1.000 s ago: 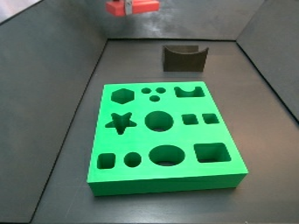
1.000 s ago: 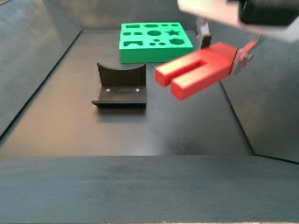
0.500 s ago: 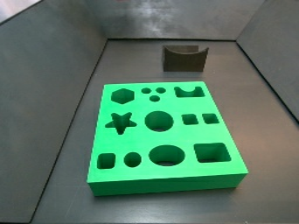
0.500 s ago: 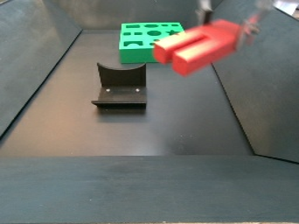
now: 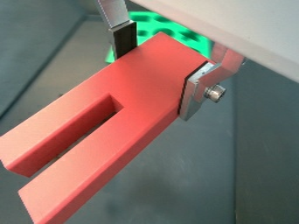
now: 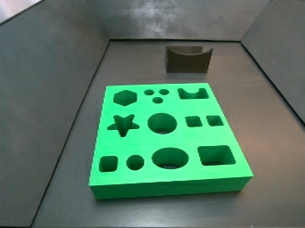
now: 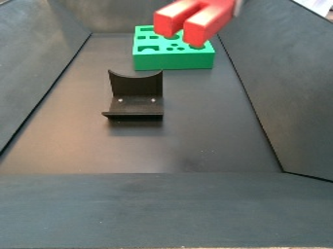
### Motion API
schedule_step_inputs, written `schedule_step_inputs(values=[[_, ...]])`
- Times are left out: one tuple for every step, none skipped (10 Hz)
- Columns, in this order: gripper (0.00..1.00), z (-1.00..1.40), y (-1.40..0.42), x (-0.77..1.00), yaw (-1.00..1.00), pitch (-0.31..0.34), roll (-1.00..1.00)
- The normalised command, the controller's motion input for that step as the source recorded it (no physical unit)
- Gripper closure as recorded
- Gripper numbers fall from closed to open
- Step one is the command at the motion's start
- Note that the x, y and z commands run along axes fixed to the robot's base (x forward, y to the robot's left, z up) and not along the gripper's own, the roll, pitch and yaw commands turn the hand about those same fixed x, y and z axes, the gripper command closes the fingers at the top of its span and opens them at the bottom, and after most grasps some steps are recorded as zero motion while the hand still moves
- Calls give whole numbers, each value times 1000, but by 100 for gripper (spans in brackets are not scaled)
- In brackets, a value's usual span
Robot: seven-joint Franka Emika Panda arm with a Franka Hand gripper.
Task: Pick up the double-square object. Move up. Place the double-square object on the fixture. Regrasp the double-square object. Move to above the board. Insert the double-square object.
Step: Place the double-square object on the fixture.
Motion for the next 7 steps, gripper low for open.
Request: schedule_step_inputs(values=[[100,250,-301,1000,1000,90,-310],[100,231,-275,1000,1000,125,-343],[100,209,-248,1000,1000,172,-391],[100,188,-223,1000,774,196,-353],[100,165,-192,1000,448,199,-275],[100,147,-169,1000,264,196,-219],[100,130,-150,1000,153,188,-180]])
